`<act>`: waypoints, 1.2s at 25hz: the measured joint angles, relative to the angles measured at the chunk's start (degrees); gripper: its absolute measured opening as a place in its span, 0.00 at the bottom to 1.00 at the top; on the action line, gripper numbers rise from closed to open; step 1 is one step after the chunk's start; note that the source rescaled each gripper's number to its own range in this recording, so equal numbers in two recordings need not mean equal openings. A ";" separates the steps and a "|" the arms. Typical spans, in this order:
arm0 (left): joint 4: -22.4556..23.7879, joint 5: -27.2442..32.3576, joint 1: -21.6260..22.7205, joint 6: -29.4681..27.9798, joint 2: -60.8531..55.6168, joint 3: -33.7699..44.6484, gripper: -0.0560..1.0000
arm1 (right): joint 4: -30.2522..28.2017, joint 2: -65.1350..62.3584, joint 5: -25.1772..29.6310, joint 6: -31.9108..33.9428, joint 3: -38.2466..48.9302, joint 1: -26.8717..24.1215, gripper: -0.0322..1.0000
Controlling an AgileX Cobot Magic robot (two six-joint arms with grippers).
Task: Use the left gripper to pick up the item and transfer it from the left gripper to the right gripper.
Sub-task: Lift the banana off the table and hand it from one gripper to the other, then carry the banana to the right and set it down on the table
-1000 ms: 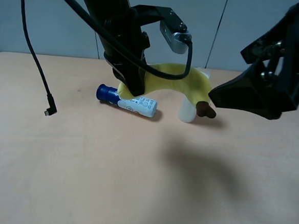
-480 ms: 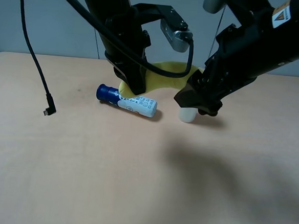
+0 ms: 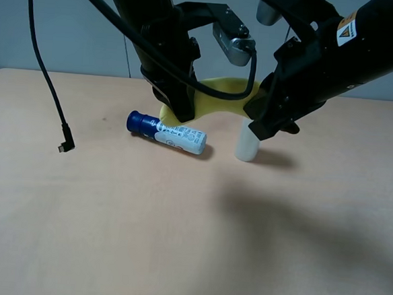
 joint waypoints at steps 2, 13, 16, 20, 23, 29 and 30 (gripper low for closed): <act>0.05 -0.89 0.00 0.00 0.00 0.00 0.05 | -0.30 0.00 0.21 0.00 -0.04 0.00 0.06; 0.24 -4.01 0.00 0.00 0.32 0.00 0.80 | -0.85 0.00 1.07 0.00 -0.11 0.00 0.06; 0.24 -4.01 0.00 0.00 0.32 0.00 0.95 | -0.85 0.00 1.09 0.00 -0.11 0.00 0.06; 0.30 -3.89 0.00 0.00 -0.53 0.00 0.99 | -0.85 0.00 1.09 0.00 -0.11 0.00 0.06; 1.57 -3.05 0.00 0.00 -2.87 -0.24 0.99 | -0.85 0.00 1.09 0.00 -0.11 0.00 0.06; 6.32 0.10 0.00 -2.88 -8.66 -0.42 0.99 | -0.43 0.00 1.14 0.07 -0.11 0.00 0.06; 6.81 0.26 0.00 -3.20 -9.77 -0.42 0.99 | -0.43 0.00 1.14 0.07 -0.11 0.00 0.06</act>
